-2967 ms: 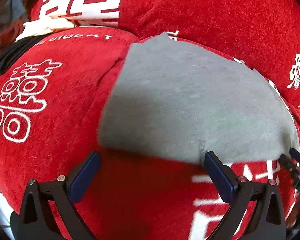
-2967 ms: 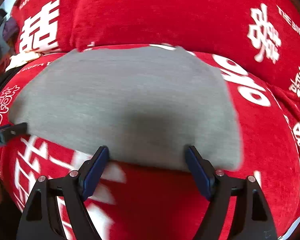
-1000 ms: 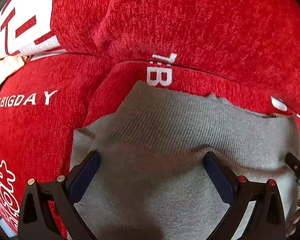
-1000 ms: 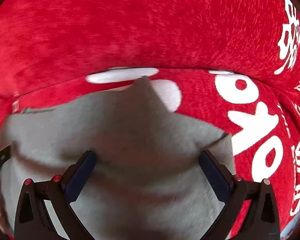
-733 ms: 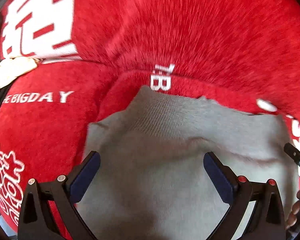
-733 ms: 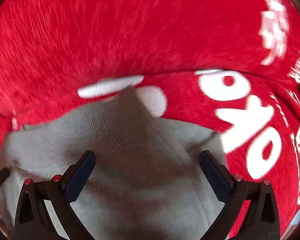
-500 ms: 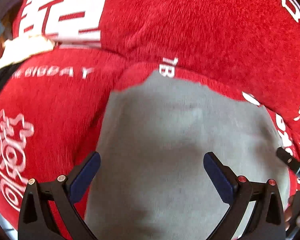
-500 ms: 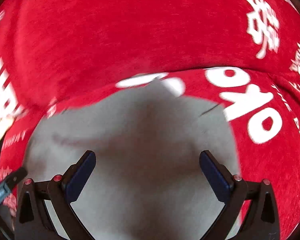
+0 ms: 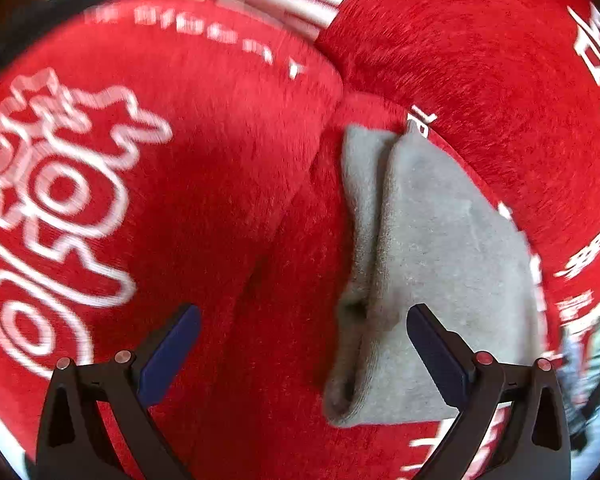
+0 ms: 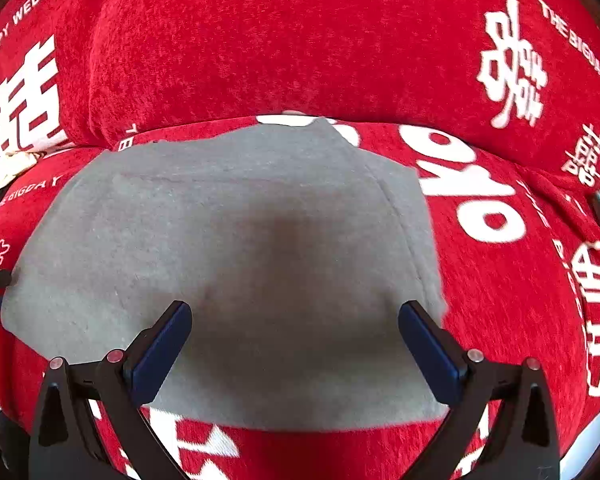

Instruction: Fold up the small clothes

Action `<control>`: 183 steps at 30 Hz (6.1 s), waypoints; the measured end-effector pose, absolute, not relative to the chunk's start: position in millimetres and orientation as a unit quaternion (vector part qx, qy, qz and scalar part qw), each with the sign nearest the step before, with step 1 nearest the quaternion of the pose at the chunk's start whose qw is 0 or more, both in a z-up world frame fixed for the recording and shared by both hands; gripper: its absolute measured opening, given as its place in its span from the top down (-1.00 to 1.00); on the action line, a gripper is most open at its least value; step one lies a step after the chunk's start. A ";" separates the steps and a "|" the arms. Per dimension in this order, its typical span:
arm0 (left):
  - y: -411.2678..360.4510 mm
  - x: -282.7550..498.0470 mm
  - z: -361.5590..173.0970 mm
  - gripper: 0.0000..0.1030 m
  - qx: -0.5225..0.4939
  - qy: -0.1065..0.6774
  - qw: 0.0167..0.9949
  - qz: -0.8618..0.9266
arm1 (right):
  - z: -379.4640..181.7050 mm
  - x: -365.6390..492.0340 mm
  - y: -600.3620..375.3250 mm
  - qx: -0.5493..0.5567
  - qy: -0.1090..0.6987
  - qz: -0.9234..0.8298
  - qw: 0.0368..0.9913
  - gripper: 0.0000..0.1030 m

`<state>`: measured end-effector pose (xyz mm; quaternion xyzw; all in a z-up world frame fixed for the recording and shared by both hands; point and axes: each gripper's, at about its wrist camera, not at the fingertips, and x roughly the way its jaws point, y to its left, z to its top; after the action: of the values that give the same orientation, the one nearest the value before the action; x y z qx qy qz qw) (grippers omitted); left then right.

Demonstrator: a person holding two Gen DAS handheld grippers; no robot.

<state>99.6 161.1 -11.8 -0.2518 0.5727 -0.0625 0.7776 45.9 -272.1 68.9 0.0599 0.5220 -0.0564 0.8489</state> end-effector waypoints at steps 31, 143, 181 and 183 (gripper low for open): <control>68.2 143.6 44.0 0.62 -0.126 0.578 0.802 -0.079 | 32.1 120.2 -227.9 -0.001 0.525 -0.018 0.851 -1.00; -221.9 76.1 61.2 -0.81 0.088 0.522 0.825 -0.198 | 25.9 142.8 -424.2 0.223 0.503 0.065 0.832 0.80; -135.5 116.3 54.5 -0.85 -0.030 0.561 0.818 -0.123 | 74.0 77.5 -372.9 0.180 0.506 0.105 0.837 -0.48; -136.7 116.6 61.3 -0.85 -0.016 0.545 0.830 -0.121 | 91.9 81.1 -370.8 0.127 0.492 0.055 0.859 -0.53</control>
<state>116.6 -136.7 61.3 -0.0156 0.5448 -0.1213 0.8296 81.1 -370.8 91.9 0.1275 0.4923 0.0547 0.8593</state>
